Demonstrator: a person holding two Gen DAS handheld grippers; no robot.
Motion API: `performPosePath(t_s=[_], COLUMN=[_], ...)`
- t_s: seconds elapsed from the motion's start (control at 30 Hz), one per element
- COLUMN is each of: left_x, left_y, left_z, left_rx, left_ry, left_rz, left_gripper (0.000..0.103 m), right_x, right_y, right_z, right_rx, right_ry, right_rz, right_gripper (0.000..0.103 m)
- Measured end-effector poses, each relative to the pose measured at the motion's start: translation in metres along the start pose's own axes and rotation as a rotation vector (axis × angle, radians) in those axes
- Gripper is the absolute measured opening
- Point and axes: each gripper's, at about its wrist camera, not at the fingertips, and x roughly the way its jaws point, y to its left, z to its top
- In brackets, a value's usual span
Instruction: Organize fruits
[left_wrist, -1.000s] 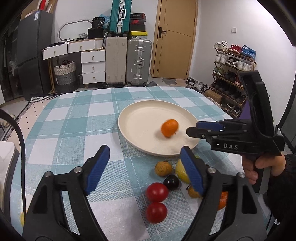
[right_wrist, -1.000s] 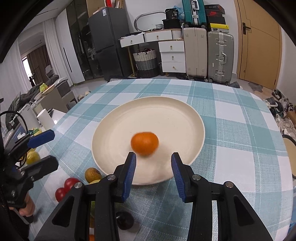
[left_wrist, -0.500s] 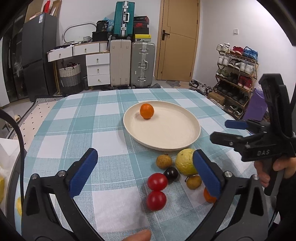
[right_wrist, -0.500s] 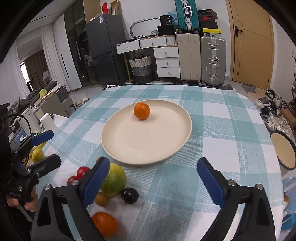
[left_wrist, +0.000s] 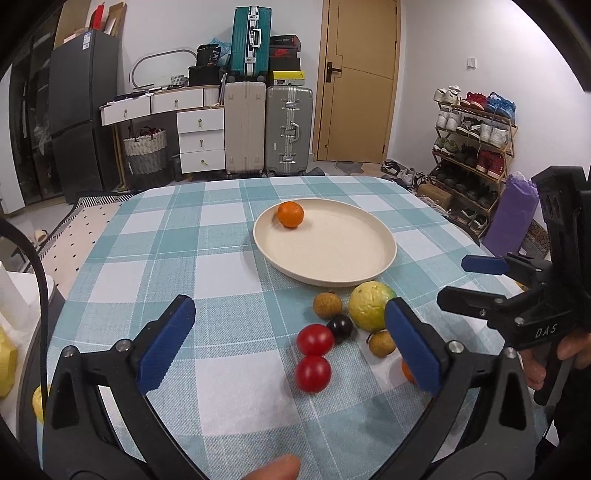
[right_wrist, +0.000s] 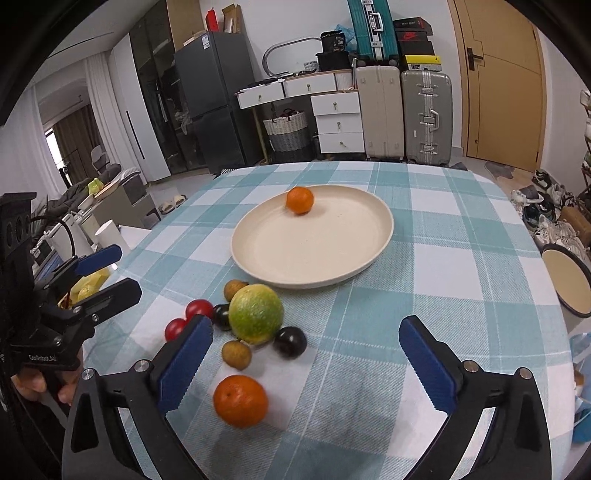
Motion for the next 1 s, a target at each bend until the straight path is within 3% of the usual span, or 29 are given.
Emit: performPosePath(t_s=[0.37,1.0], left_x=[-0.056,-0.096], left_y=[0.025,0.149], left_z=[-0.015,-0.068], left_rx=[-0.037,-0.257], left_ry=[-0.038,0.012], left_rz=[0.135,0.366], left_gripper=[0.102,0.102], right_x=[-0.011,0.008], right_y=[0.017,0.041], right_z=[-0.014,-0.038], right_rx=[-0.024,-0.081], right_ry=[0.002,0.077], right_rz=[0.012,0.040], right_gripper=[0.103,0.102])
